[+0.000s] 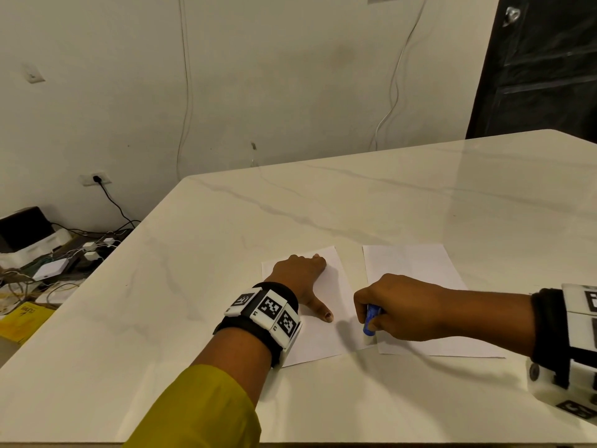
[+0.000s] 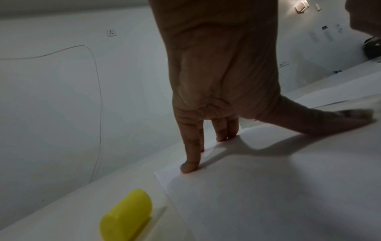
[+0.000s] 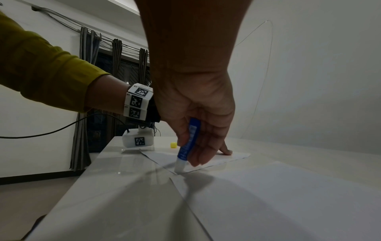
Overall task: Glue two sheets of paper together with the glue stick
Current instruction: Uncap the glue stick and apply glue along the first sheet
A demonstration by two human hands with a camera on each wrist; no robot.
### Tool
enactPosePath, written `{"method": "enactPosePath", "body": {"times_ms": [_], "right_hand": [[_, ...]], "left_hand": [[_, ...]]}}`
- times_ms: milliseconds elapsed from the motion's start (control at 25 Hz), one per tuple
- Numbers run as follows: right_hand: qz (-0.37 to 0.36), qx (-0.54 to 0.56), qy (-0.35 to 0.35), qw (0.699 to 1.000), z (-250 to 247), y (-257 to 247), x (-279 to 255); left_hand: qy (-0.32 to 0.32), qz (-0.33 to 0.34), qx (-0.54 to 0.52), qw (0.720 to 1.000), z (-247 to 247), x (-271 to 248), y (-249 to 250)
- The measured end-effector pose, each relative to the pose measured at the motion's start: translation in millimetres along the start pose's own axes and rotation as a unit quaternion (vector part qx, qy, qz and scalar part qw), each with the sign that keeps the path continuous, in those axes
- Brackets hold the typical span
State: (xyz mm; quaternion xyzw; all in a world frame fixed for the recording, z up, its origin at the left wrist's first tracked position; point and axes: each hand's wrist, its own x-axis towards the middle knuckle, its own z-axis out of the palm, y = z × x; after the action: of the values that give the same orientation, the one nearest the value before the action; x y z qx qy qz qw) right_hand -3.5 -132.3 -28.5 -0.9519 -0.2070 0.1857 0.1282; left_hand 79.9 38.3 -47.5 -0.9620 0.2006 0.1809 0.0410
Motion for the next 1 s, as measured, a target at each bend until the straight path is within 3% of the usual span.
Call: {"method": "enactPosePath", "body": {"times_ms": [360, 1000], "right_hand": [[-0.003, 0.016, -0.026, 1.000, -4, 1, -7], [0.038, 0.024, 0.021, 0.999, -16, 8, 36]], "left_hand": [[-0.002, -0.002, -0.001, 1.000, 0, -4, 1], [-0.007, -0.001, 0.001, 1.000, 1, -1, 0]]}}
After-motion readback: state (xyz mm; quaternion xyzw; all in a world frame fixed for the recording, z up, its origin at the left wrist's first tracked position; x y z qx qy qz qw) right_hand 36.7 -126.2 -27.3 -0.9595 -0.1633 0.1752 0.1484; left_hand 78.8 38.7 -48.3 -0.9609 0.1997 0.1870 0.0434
